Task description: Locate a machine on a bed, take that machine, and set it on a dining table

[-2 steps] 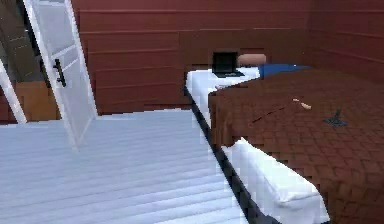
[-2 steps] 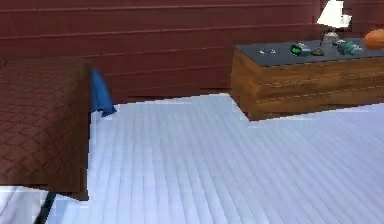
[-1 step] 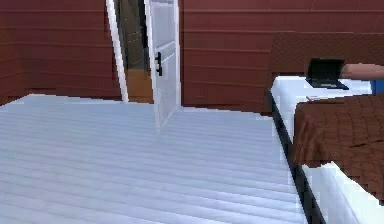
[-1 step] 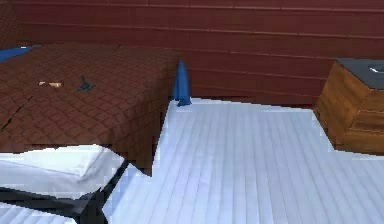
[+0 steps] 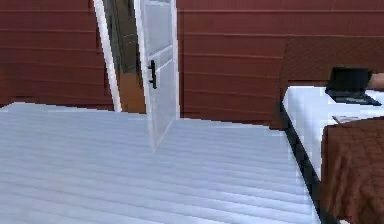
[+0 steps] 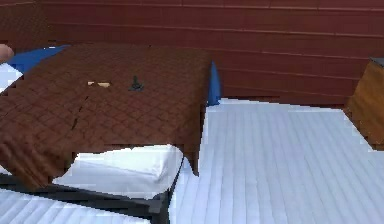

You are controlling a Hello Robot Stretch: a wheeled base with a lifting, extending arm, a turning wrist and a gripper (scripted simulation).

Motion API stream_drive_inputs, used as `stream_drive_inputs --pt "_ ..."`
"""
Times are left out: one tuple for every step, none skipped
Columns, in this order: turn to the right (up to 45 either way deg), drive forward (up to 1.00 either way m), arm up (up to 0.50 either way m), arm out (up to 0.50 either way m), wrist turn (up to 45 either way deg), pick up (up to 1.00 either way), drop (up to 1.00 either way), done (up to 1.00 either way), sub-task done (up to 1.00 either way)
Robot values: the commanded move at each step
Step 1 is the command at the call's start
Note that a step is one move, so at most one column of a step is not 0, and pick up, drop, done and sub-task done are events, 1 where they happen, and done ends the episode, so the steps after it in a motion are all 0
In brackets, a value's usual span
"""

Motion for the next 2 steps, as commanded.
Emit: stream_drive_inputs --pt "9.0 0.00 0.00 0.00 0.0 0.00 0.00 0.00 0.00" --pt "0.0 1.00 0.00 0.00 0.0 0.00 0.00 0.00 0.00"
